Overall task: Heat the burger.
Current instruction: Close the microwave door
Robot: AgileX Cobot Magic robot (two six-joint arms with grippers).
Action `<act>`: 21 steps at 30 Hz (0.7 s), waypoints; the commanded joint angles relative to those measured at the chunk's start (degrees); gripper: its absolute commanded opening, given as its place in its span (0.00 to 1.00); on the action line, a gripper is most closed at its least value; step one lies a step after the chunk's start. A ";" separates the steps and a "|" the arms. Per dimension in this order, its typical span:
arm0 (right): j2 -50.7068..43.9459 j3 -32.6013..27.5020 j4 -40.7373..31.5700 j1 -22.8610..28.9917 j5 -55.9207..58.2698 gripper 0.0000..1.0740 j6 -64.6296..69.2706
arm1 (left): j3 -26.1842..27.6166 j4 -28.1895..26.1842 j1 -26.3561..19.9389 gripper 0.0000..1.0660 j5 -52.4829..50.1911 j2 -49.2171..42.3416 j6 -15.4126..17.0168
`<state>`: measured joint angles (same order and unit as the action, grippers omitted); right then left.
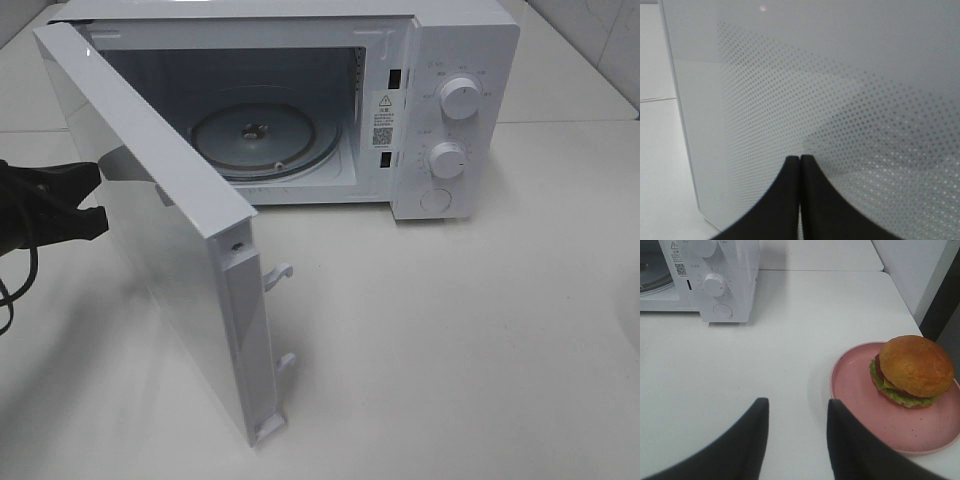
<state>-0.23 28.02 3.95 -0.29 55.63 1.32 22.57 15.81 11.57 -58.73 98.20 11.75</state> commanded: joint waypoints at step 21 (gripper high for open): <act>-1.66 0.00 0.00 -0.29 -0.34 0.38 -0.40 | 5.73 -6.07 6.88 0.00 2.35 1.89 -1.43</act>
<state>-0.23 28.02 3.95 -0.29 55.63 1.32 27.44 10.08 17.65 -56.32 100.10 10.54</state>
